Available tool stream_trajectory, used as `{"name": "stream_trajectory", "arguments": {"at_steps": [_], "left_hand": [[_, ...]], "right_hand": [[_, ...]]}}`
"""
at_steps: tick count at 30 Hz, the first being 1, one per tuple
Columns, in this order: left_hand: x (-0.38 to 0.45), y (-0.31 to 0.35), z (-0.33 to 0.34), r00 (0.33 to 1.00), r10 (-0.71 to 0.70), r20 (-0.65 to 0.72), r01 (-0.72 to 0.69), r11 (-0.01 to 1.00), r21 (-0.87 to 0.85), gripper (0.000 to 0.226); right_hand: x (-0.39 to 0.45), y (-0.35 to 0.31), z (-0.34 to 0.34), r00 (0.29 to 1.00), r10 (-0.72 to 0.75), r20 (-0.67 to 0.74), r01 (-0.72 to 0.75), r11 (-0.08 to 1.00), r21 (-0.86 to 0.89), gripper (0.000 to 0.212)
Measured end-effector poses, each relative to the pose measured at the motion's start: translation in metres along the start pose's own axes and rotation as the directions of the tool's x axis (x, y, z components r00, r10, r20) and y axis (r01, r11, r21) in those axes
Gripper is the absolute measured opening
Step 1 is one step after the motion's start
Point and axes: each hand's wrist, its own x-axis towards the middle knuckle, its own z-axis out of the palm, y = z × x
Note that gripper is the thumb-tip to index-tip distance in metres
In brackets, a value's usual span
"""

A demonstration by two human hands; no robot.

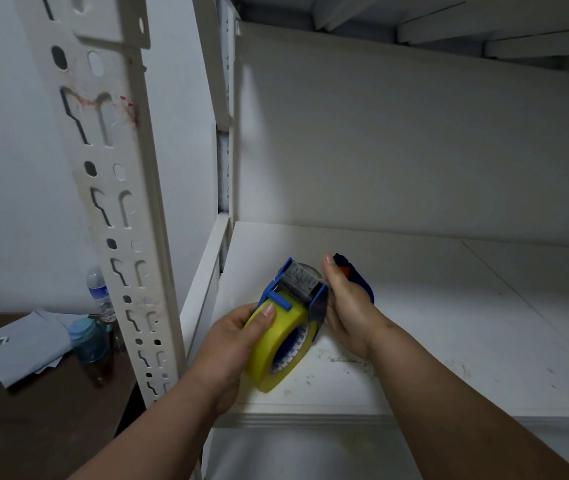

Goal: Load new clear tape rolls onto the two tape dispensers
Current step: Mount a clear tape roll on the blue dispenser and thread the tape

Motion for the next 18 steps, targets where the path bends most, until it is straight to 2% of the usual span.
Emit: {"name": "stream_trajectory", "arguments": {"at_steps": [2, 4, 7, 13, 16, 18], "left_hand": [[0.002, 0.001, -0.002, 1.0, -0.009, -0.022, 0.008, 1.0, -0.021, 0.051], [0.004, 0.003, -0.005, 0.999, -0.026, -0.038, 0.024, 0.999, -0.039, 0.049], [0.008, 0.004, -0.007, 0.998, -0.041, -0.038, 0.04, 0.999, -0.029, 0.053], [0.005, 0.002, 0.003, 1.0, -0.002, 0.0, 0.002, 0.998, 0.058, 0.05], [0.003, 0.003, 0.005, 1.0, -0.005, -0.027, 0.006, 0.999, 0.043, 0.052], [0.002, 0.006, 0.005, 0.998, -0.015, -0.057, 0.016, 1.0, 0.013, 0.055]], "right_hand": [[-0.004, 0.006, -0.007, 0.997, 0.049, 0.066, -0.045, 0.998, -0.05, 0.089], [-0.007, 0.008, -0.014, 0.993, 0.073, 0.088, -0.059, 0.986, -0.156, 0.08], [-0.003, -0.003, -0.015, 0.999, 0.032, 0.011, -0.028, 0.962, -0.271, 0.077], [0.0, -0.008, 0.0, 0.999, -0.05, -0.01, 0.049, 0.99, -0.129, 0.065], [-0.004, 0.004, -0.012, 0.998, 0.037, 0.046, -0.032, 0.994, -0.107, 0.083], [-0.007, 0.015, -0.021, 0.991, 0.11, 0.083, -0.098, 0.986, -0.134, 0.086]]}}
